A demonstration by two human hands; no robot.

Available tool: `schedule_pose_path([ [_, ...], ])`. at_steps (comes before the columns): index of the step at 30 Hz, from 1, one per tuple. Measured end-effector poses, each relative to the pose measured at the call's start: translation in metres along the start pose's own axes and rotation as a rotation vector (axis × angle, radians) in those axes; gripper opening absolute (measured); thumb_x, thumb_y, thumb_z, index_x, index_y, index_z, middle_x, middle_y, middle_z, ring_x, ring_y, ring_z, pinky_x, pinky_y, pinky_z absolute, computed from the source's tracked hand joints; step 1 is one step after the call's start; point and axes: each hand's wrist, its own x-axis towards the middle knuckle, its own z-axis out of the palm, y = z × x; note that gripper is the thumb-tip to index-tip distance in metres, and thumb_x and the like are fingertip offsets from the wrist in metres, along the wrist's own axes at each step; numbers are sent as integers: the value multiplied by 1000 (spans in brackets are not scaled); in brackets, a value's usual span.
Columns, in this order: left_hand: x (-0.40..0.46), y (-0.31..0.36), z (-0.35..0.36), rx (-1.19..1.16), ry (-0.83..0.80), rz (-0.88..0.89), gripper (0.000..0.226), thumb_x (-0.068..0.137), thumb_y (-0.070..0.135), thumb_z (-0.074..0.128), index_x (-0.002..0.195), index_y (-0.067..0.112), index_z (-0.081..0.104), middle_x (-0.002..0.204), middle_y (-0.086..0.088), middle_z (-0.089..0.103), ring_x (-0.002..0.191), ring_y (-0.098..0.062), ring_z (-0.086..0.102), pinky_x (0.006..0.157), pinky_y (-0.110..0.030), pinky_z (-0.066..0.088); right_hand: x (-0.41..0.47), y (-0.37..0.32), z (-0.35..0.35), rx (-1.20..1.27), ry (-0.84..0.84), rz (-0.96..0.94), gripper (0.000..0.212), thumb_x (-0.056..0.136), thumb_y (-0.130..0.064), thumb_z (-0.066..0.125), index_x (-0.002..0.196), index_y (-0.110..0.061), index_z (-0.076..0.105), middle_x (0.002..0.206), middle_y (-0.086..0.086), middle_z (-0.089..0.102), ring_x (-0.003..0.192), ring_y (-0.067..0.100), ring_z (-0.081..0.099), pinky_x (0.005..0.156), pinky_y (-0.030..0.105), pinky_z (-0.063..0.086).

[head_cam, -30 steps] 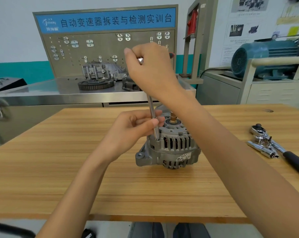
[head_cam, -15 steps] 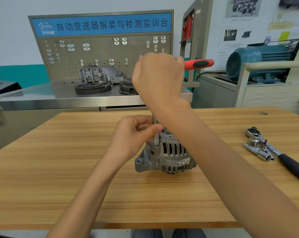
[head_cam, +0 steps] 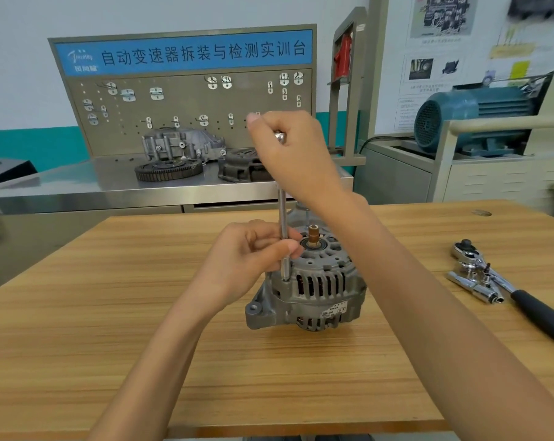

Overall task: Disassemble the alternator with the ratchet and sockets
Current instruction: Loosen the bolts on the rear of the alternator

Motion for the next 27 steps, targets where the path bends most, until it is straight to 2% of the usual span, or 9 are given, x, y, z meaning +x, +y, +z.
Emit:
schedule_pose_path([
  [3,-1,-1,5,47,84,-2,10,88,11,64,93,15,73,83,-9,75,88,-23,71,87,-46,55,-7,-8,7,-670,127,0,35,97,-24,38,62,-19,38,59,-5,39,64,18,39,70,33,25],
  [5,-2,-1,7,103,114,19,13,86,15,65,95,14,74,82,-4,75,86,-20,71,86,-46,55,-11,-12,8,-790,210,5,27,97,-25,35,71,-21,42,67,-3,42,70,20,39,71,33,19],
  [10,-3,1,3,120,76,29,12,90,20,61,96,21,72,92,-2,75,93,-20,70,89,-44,55,-4,-6,4,-582,90,39,33,99,-26,35,68,-18,45,62,-5,44,69,18,46,78,32,31],
  [12,-4,3,3,79,63,39,15,92,17,58,97,25,70,103,0,74,97,-9,69,89,-36,56,-1,-4,3,-386,58,23,43,97,-23,41,55,-18,37,51,-6,35,57,17,40,70,28,29],
  [14,-5,4,4,31,61,22,18,93,14,57,96,28,67,103,2,74,98,-7,68,90,-38,55,-1,-2,1,-193,43,16,50,95,-18,47,49,-19,30,46,-6,29,50,14,34,63,27,26],
  [20,-4,3,7,-17,111,26,11,88,16,65,85,24,71,82,-11,75,95,-34,67,87,-48,54,0,-1,-4,115,-17,28,52,93,-11,53,48,-20,28,45,-10,22,46,4,28,59,19,30],
  [22,-5,1,10,-45,155,31,7,84,22,67,82,27,72,80,-5,75,92,-33,69,87,-52,54,0,-3,-2,-2,-12,-4,49,95,-14,51,50,-17,32,46,-8,26,49,7,31,62,24,31],
  [24,-7,-1,13,-64,194,40,6,77,34,69,79,30,73,79,-2,76,88,-34,70,86,-54,54,-3,-7,3,-360,23,-40,40,97,-23,45,58,-17,38,52,-5,34,57,16,39,67,30,29],
  [27,-6,-5,15,-43,244,43,9,82,22,70,85,31,73,79,3,76,83,-17,73,85,-48,56,-10,-12,5,-818,160,-62,26,98,-29,36,73,-23,39,65,-3,40,67,20,39,71,32,21],
])
